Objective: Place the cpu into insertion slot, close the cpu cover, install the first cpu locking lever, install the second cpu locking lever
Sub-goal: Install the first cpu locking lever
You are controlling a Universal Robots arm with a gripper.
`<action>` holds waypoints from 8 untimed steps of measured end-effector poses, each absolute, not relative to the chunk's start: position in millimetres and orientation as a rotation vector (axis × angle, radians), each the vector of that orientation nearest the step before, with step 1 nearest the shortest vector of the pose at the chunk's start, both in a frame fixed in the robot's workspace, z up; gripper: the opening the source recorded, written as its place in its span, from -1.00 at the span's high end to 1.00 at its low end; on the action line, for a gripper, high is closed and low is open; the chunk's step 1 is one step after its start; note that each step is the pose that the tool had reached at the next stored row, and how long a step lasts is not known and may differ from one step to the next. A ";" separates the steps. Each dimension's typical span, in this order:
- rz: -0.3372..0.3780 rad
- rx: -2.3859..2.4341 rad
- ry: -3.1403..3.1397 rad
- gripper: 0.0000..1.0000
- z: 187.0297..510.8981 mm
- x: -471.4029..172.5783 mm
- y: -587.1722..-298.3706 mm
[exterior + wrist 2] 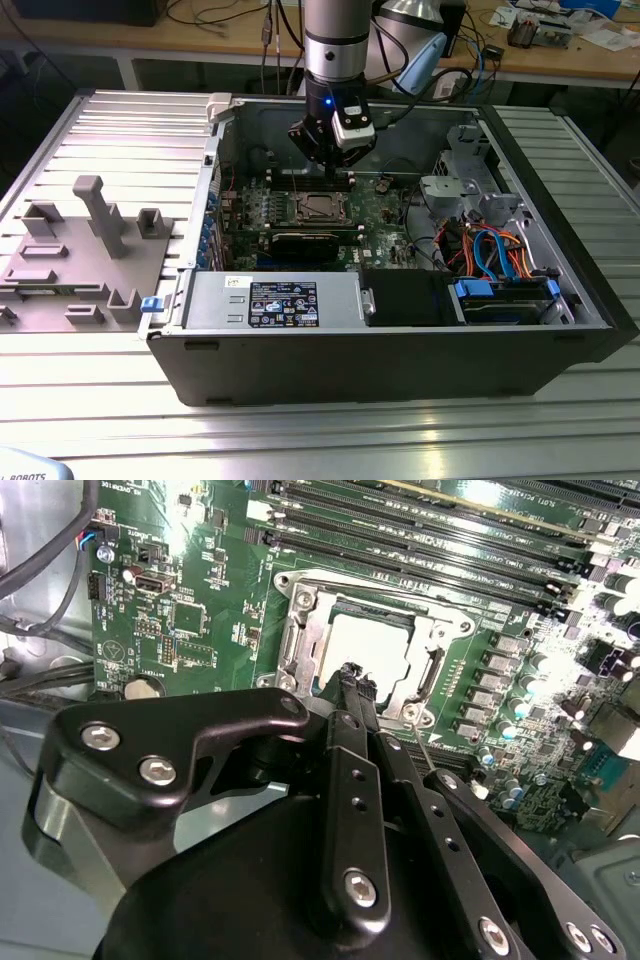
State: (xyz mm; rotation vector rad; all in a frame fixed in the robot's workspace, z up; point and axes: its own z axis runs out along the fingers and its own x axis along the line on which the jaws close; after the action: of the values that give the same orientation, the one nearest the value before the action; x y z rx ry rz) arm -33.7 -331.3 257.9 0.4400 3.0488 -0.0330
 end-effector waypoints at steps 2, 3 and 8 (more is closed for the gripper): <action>-0.033 0.434 3.050 0.79 257.9 -33.7 -331.3; -0.033 0.432 3.050 0.79 257.9 -33.7 -331.3; -0.032 0.417 3.052 0.79 257.9 -33.7 -331.3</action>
State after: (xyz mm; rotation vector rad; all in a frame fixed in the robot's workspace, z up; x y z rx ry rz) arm -33.7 -331.3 257.9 0.4172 3.0518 -0.0323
